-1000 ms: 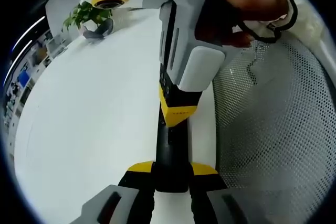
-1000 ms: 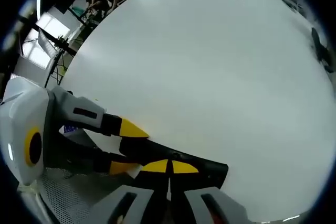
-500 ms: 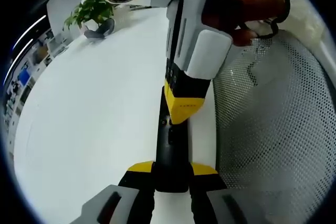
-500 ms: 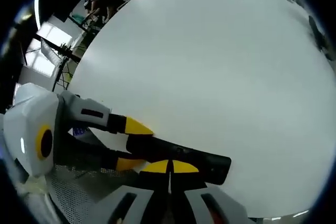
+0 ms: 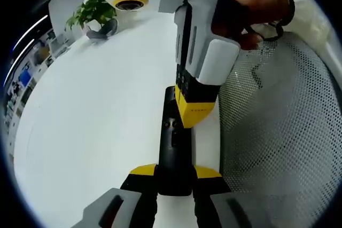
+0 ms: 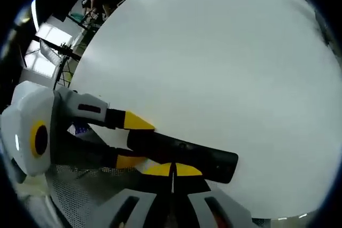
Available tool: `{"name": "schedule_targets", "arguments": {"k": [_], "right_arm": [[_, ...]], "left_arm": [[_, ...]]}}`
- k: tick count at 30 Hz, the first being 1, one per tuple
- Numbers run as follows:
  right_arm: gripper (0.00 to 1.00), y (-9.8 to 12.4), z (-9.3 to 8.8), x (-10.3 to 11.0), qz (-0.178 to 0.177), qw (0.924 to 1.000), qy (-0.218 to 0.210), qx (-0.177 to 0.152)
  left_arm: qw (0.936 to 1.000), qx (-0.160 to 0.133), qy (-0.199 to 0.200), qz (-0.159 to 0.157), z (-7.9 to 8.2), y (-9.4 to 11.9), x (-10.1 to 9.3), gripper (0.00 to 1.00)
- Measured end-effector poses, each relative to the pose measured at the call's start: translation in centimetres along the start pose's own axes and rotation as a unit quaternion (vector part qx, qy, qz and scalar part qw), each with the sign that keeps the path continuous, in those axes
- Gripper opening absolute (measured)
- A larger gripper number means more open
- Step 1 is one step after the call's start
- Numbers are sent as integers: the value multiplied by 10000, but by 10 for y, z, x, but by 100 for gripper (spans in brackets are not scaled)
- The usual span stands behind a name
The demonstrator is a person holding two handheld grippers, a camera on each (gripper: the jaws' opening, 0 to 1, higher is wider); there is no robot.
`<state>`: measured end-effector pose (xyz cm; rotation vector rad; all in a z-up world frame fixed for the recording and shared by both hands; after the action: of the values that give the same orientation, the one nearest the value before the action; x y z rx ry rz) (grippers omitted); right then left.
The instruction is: Press the specified remote control buttons in sequence, fully releasing each button before pressing the next.
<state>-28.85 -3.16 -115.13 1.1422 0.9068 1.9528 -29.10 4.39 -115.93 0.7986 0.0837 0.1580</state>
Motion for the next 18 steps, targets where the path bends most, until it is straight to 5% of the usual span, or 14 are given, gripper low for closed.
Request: {"name": "schedule_targets", "arguments": {"k": [18], "right_arm": [[0,-1,-4,3,-195,9995,226,-40]], "left_arm": [[10000,-42,2,-3,0,0,0,24]]}}
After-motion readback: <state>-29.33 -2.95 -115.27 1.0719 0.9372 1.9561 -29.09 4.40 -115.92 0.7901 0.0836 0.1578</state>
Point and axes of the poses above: the point that each gripper's makers call its tool centre point, and the gripper's own axes: y roughly backward along the fingers, x roughly to its left, z roughly out of its top, the point moved 4 cm from there along y, roughly backward along the fingers, and after that the axes turned 13 degrees about -x, right-handed, at the moved point
